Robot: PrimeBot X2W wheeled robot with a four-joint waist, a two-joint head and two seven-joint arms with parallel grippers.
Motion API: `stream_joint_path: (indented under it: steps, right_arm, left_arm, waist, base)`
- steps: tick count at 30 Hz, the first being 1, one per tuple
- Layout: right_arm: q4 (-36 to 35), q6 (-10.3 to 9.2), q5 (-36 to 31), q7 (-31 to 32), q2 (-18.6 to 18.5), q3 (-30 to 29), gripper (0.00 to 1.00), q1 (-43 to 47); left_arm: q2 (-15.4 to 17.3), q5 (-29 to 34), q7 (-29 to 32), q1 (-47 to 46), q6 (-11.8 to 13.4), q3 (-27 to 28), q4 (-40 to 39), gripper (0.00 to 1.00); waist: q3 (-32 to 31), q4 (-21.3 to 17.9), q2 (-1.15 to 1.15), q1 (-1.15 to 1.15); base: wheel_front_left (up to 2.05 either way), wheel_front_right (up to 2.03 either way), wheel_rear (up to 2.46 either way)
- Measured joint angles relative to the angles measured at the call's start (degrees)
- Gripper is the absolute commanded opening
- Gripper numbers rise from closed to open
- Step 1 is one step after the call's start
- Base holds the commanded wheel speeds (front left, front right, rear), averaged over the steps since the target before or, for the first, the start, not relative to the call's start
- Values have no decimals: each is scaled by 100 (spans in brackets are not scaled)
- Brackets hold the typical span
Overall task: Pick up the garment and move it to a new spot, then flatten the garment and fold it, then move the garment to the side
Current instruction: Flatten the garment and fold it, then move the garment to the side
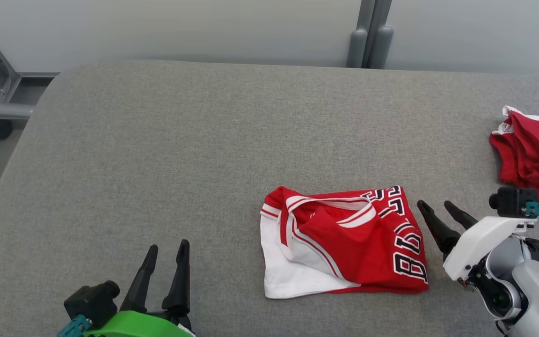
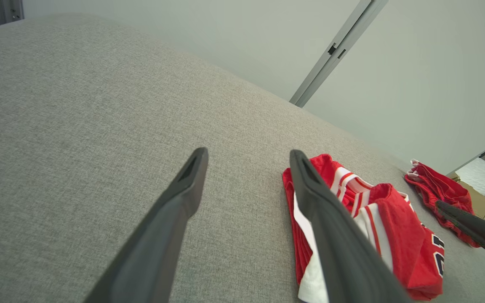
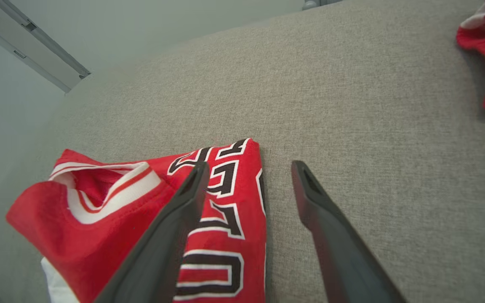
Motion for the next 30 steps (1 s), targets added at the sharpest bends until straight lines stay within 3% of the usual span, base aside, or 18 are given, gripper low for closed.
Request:
stream_joint_path:
  steps: [9,27,28,29,30]
  right_arm:
    - [361,19,249,-168,124,-82,100,164]
    - [1109,433,499,-238,554,68,100,91]
    - [1131,478,512,-238,564,103,78,62]
    - [1178,526,571,-237,605,146,40,26]
    - [1203,561,579,-238,623,171,27,13]
  left_arm:
    - [2,65,66,-13,0,-56,-26,100]
    - [25,90,158,-25,0,-55,8,100]
    - [29,90,158,-25,0,-48,8,100]
    - [31,92,159,-25,0,-36,9,100]
    - [33,92,166,-25,0,-32,9,100]
  waist:
    - [216,-18,0,0]
    - [229,247,0,0]
    - [226,248,0,0]
    - [217,245,0,0]
    - [212,242,0,0]
  base:
    - [0,0,0]
    - [0,0,0]
    - [0,0,0]
    - [0,0,0]
    - [0,0,0]
